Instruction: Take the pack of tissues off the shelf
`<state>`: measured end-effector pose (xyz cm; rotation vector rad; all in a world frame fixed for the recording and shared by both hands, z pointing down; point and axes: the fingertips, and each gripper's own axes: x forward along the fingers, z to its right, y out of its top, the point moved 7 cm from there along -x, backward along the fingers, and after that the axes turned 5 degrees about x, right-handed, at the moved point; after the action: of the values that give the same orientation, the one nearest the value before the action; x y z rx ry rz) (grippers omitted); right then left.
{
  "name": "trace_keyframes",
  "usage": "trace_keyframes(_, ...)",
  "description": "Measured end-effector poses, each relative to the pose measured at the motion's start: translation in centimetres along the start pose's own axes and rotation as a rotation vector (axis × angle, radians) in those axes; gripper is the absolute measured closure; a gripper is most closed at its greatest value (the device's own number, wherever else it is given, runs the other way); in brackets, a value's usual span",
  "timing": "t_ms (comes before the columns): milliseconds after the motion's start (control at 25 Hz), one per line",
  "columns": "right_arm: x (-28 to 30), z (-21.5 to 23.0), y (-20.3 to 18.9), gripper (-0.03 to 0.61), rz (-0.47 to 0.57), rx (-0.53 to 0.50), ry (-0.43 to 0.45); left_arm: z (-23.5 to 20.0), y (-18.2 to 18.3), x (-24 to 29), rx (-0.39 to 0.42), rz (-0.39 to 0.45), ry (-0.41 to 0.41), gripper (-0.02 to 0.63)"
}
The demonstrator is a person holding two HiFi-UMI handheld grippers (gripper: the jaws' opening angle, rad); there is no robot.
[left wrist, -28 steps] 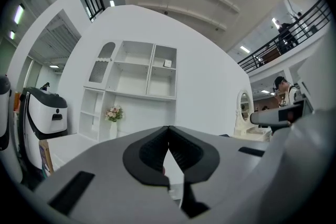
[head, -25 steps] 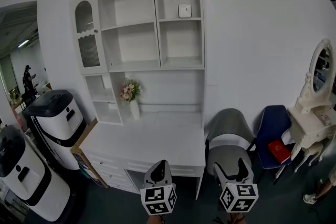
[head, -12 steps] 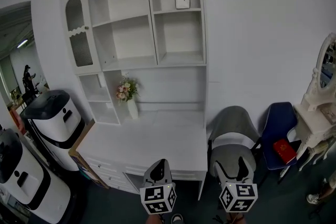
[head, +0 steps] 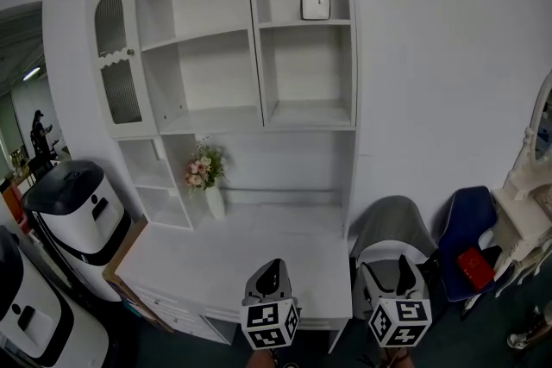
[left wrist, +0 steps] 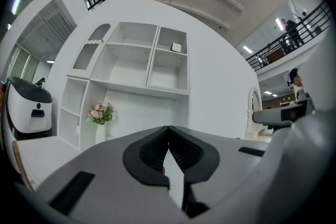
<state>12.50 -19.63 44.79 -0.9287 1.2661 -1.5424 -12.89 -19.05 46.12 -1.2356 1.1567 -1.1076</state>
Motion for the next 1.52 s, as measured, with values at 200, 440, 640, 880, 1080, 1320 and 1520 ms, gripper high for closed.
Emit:
trace_keyframes(200,7.1,0.0,2.1,0.201,0.033,0.0,-0.017,-2.5,1.6,7.5,0.003,0.02,-0.031,0.595)
trace_keyframes(440,14.6,1.0,3.4,0.209,0.063,0.021,-0.063,-4.8,2.6,15.7,0.02,0.029,-0.074,0.595)
trace_keyframes(640,19.2,2.2,3.5,0.21,0.053,0.037,-0.086,-5.5,2.8,21.2,0.031,0.02,-0.107,0.595)
trace_keyframes(880,23.2,4.0,3.6,0.21,0.033,0.059,-0.066,-5.2,1.6,25.4,0.001,-0.019,-0.099,0.595)
trace_keyframes(1080,25.4,4.8,3.5,0.209,0.006,0.057,-0.015,-4.4,1.5,26.7,0.023,-0.032,-0.073,0.595)
trace_keyframes(1320,26.5,4.9,4.4,0.207,0.025,0.062,0.003,-4.7,2.3,27.1,0.046,-0.02,-0.053,0.595)
trace_keyframes(1520,26.8,5.0,5.4,0.207,0.042,0.051,0.001,-5.5,2.5,27.1,0.042,-0.012,-0.035,0.595)
